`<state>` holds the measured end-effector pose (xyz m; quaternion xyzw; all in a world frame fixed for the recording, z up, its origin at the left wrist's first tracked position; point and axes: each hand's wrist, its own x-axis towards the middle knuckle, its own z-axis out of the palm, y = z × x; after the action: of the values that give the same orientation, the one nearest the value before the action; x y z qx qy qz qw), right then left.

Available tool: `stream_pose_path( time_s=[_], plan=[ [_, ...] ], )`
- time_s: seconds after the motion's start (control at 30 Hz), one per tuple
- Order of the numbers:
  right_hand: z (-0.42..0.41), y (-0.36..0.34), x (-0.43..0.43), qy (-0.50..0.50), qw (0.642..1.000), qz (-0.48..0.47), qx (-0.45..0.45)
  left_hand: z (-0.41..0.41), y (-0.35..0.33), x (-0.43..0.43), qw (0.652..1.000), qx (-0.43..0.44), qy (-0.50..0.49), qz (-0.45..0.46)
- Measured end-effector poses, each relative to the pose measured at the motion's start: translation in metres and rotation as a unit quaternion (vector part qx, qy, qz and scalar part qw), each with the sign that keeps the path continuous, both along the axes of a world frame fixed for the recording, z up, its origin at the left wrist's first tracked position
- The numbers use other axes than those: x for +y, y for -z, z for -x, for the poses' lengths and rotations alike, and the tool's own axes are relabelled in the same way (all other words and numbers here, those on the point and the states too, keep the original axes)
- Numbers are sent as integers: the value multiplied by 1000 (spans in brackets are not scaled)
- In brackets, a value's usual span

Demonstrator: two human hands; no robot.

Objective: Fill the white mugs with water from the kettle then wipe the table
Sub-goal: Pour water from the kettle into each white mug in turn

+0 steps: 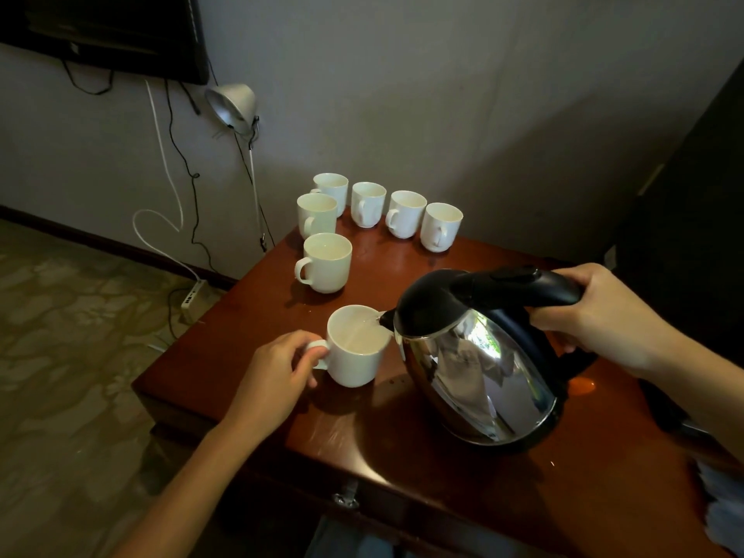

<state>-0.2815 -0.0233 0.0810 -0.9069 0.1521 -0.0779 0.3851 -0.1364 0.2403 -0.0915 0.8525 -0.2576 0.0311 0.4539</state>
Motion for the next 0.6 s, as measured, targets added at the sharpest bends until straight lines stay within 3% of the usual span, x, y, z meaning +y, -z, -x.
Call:
stream_pose_path(
  time_s=[0.6],
  plan=[
    [-2,0,3,-3,1000,1,-1,-1,5,2,1000,5,4,28]
  ],
)
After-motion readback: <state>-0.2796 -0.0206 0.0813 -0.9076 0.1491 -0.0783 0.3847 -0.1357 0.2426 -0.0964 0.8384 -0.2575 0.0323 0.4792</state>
